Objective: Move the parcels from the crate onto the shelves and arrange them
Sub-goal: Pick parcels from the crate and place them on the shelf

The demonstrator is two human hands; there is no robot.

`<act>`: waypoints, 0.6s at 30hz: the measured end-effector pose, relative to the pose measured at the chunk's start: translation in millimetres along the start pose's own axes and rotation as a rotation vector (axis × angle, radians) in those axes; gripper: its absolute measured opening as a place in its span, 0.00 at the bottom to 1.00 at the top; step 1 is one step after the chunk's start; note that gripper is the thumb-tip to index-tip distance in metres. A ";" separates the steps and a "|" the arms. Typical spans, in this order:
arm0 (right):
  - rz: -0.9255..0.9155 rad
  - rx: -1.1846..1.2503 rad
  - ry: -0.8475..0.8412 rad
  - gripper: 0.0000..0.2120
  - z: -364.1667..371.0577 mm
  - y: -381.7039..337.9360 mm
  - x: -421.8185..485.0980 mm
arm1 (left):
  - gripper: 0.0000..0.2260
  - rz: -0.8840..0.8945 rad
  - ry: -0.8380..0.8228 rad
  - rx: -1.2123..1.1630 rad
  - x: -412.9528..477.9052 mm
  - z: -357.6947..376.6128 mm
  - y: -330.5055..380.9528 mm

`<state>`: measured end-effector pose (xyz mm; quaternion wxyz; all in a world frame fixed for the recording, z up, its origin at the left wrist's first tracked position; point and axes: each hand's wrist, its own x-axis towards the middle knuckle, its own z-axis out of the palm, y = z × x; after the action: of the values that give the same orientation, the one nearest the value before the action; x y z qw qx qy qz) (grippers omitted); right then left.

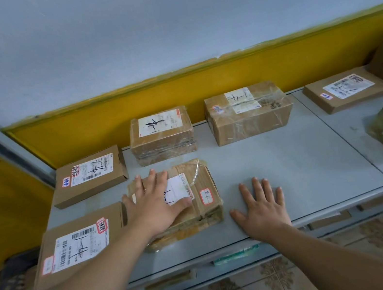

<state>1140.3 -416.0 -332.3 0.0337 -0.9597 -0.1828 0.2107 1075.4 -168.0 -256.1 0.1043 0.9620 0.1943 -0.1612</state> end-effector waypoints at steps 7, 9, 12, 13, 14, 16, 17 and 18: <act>-0.023 -0.021 -0.010 0.40 0.8 3.6 -0.3 | 0.48 0.046 -0.010 0.061 2.5 3.6 -8.9; -0.022 -0.011 -0.003 0.39 -0.1 3.2 -0.4 | 0.47 0.055 -0.008 0.058 2.8 2.7 -11.7; -0.021 -0.006 0.003 0.39 0.2 3.8 -0.1 | 0.44 0.044 0.003 0.064 2.8 3.7 -11.1; -0.021 -0.004 0.003 0.39 0.4 3.9 0.0 | 0.44 0.038 0.006 0.065 2.4 4.2 -10.0; -0.020 -0.001 0.002 0.39 0.5 3.7 0.1 | 0.43 0.034 0.008 0.067 1.8 4.2 -8.9; -0.019 0.002 0.003 0.39 1.2 3.6 0.0 | 0.43 0.027 0.006 0.068 0.3 3.4 -7.3; -0.020 0.000 0.007 0.39 1.1 3.7 -0.5 | 0.42 0.023 0.006 0.064 -0.5 3.0 -6.9; -0.023 -0.003 0.011 0.39 1.2 3.9 -0.5 | 0.42 0.019 0.007 0.057 -1.5 3.0 -6.5</act>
<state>1140.7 -419.8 -333.7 0.0358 -0.9588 -0.1937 0.2046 1070.7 -163.4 -259.3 0.0776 0.9669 0.1810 -0.1624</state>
